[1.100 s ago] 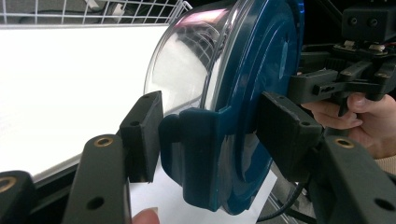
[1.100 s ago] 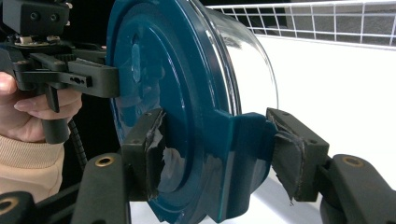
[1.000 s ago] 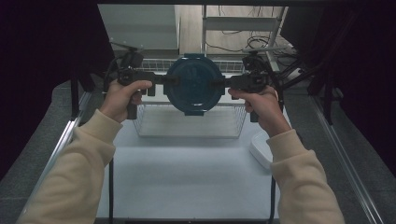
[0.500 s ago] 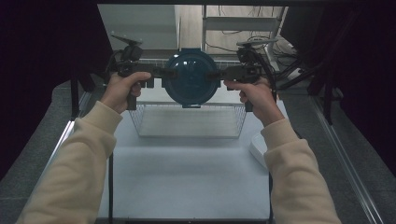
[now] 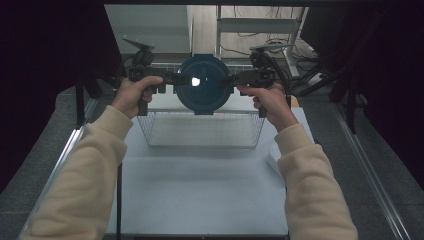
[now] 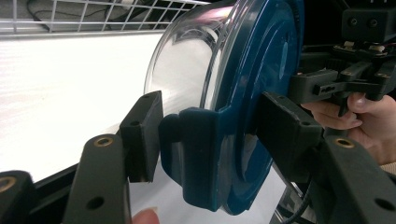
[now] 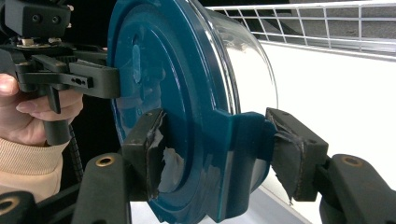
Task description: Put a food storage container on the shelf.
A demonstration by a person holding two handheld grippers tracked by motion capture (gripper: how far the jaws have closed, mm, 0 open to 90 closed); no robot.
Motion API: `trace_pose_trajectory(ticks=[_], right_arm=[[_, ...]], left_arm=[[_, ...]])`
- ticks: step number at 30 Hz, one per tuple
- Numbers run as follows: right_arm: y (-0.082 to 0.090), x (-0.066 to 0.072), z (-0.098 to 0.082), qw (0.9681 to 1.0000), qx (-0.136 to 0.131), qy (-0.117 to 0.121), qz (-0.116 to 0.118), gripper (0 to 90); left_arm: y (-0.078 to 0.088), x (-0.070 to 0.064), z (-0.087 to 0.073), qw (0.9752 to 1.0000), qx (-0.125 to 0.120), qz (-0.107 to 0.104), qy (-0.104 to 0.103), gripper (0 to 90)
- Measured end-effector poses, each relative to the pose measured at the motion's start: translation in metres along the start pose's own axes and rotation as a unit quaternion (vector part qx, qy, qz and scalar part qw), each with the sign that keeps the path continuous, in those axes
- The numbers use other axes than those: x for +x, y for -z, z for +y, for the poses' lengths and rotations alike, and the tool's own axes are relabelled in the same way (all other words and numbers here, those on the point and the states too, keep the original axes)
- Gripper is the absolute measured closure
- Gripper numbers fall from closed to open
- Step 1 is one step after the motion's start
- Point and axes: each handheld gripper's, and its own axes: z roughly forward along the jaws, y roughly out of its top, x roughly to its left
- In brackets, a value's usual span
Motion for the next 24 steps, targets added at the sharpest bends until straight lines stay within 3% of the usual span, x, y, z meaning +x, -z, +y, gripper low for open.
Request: trace_pose_trajectory(ticks=[10,24], right_arm=[[-0.002,-0.004,-0.001,1.0,0.001,-0.009,0.0,39.8],[-0.019,-0.025,0.003,0.9991,0.009,-0.04,-0.001,39.7]], left_arm=[[-0.005,0.003,0.0,0.9999,0.005,0.003,0.008,41.5],[-0.018,0.026,0.004,0.9992,0.017,0.0,0.036,41.1]])
